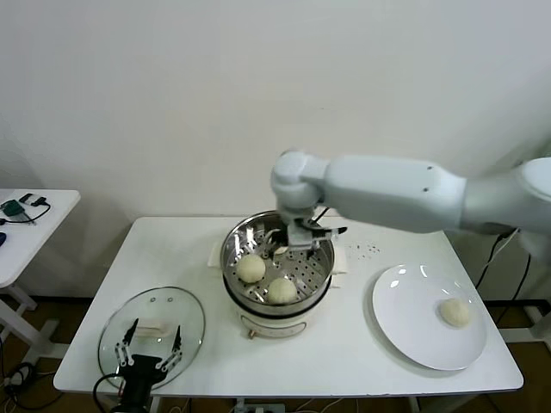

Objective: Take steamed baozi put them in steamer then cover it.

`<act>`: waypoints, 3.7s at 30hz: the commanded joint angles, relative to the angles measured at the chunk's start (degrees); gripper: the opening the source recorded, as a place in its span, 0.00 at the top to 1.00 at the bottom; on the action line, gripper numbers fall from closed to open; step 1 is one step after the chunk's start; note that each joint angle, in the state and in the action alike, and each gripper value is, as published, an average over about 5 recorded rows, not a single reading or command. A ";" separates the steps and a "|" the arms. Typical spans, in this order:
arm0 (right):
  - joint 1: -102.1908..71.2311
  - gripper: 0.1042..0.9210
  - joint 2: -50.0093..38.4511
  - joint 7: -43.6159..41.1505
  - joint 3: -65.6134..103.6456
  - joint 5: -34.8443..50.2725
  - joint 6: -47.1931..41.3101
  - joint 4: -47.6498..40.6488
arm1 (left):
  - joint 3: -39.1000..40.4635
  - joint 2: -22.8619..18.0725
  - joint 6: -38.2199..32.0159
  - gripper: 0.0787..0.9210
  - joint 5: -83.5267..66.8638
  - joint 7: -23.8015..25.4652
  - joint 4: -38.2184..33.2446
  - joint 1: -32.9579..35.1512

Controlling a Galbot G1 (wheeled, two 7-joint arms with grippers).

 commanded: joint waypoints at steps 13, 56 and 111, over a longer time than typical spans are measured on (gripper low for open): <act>-6.55 0.12 -36.49 1.96 -1.01 19.81 -38.57 0.69 | 0.16 0.12 -0.16 0.12 -0.47 0.22 -1.00 0.46; -51.66 0.12 -30.35 -3.30 41.46 -5.88 -24.37 -23.73 | 0.29 -0.91 0.73 0.12 2.21 0.24 0.17 0.25; 10.03 0.29 1.78 9.03 -16.14 53.98 -41.28 -9.41 | 5.03 1.52 0.73 0.12 -0.84 -0.34 -2.17 1.22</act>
